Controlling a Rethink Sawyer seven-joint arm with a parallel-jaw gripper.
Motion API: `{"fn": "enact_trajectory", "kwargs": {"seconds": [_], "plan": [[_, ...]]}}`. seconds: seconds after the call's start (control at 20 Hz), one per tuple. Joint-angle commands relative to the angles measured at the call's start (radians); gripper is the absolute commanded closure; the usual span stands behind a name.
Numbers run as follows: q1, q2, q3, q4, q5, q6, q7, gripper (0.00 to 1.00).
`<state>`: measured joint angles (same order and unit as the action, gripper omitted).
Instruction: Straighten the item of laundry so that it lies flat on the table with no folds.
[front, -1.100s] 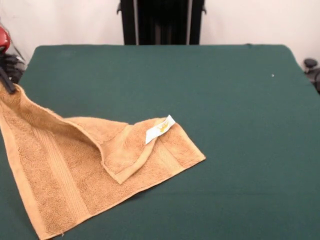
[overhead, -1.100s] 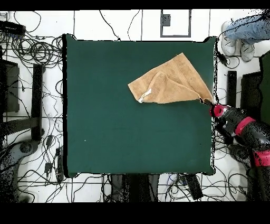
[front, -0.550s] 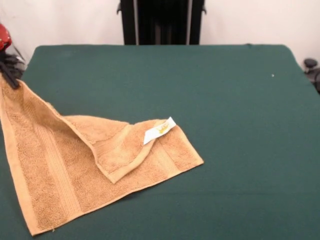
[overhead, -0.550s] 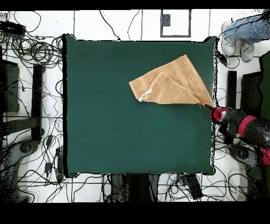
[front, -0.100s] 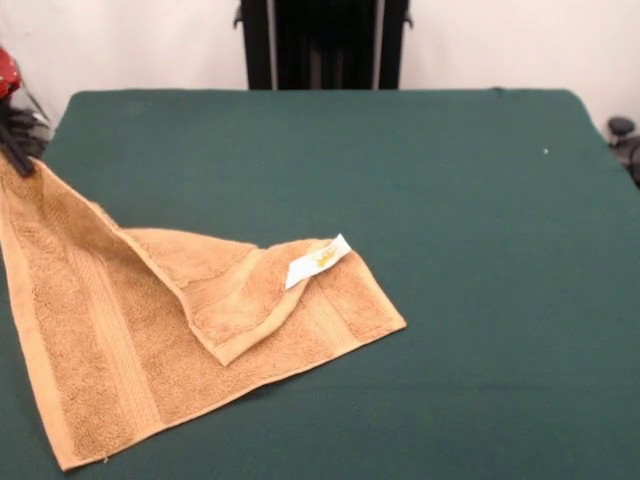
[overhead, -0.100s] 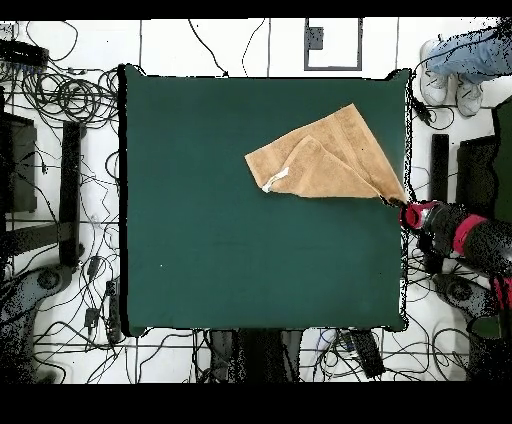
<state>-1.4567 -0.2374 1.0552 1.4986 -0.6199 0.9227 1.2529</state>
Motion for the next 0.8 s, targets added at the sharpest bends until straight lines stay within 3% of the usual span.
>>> {"fn": "enact_trajectory", "kwargs": {"seconds": [0.05,0.8], "plan": [[0.085,0.003,-0.075,-0.051,-0.056,0.137,-0.338,0.00],[0.111,-0.006,-0.062,-0.050,-0.051,0.153,-0.316,0.00]]}}
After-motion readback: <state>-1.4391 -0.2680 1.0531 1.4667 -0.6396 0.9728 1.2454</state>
